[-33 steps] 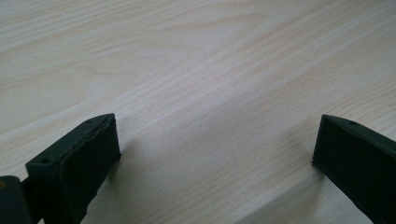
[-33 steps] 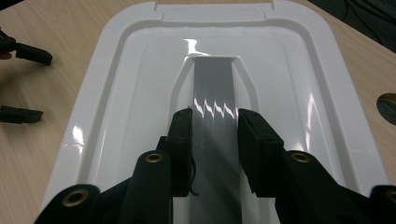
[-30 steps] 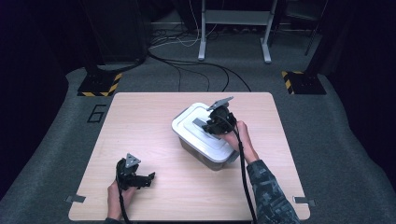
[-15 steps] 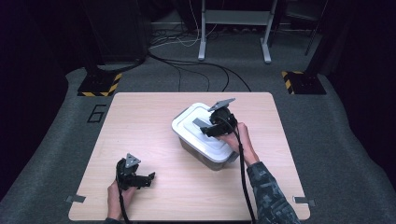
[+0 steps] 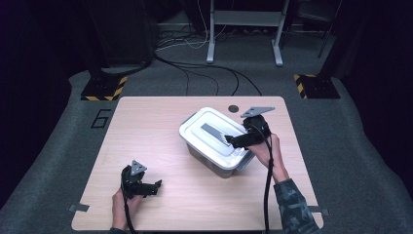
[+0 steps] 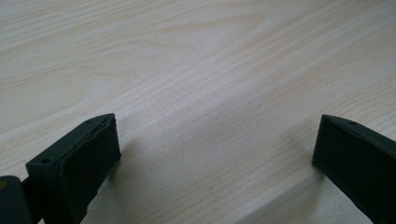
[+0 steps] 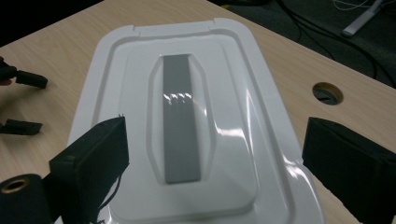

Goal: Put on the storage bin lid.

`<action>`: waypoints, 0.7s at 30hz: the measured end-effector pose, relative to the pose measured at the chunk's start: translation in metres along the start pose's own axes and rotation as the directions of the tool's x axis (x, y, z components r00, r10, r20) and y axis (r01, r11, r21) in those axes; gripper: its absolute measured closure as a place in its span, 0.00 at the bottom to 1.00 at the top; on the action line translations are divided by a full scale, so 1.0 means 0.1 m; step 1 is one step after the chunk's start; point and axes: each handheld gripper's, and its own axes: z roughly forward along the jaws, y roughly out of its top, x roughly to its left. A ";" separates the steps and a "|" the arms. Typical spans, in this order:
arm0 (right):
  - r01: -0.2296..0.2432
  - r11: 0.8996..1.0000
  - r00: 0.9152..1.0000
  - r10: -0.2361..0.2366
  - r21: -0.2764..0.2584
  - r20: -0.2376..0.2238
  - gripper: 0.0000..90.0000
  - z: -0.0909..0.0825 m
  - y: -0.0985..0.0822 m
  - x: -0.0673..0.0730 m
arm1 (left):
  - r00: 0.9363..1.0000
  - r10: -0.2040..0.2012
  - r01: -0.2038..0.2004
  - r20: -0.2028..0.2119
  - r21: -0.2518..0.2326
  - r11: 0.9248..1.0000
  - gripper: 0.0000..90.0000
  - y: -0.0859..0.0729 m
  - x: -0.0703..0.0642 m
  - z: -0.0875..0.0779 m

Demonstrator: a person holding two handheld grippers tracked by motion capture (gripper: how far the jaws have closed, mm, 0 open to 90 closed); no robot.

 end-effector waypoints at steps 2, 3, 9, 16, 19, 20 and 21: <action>-0.017 1.000 1.000 0.017 -0.007 0.010 0.05 -0.09 -0.08 -0.02 | 1.000 0.002 -0.002 0.003 0.007 1.000 0.00 0.00 0.00 0.00; -0.016 1.000 1.000 0.016 -0.008 0.021 0.05 -0.13 -0.13 -0.04 | 1.000 0.003 -0.003 0.002 0.005 1.000 0.00 0.00 0.00 0.00; -0.038 0.999 0.997 0.040 -0.024 0.069 0.04 -0.35 -0.41 -0.09 | 1.000 0.002 -0.002 0.002 0.007 1.000 0.00 0.00 0.00 0.00; -0.070 0.997 0.990 0.074 -0.035 0.120 0.04 -0.56 -0.76 -0.15 | 1.000 -0.006 0.006 -0.001 -0.002 1.000 0.00 0.00 0.00 0.00; -0.103 0.994 0.985 0.106 -0.032 0.136 0.04 -0.59 -0.94 -0.20 | 1.000 -0.008 0.008 -0.002 -0.004 1.000 0.00 0.00 -0.01 0.00; -0.111 0.993 0.983 0.114 -0.029 0.143 0.04 -0.60 -1.01 -0.22 | 1.000 -0.008 0.008 -0.002 -0.004 1.000 0.00 0.00 -0.01 0.00; -0.121 0.992 0.981 0.124 -0.028 0.147 0.04 -0.61 -1.07 -0.24 | 1.000 -0.008 0.008 -0.002 -0.004 1.000 0.00 0.00 -0.01 0.00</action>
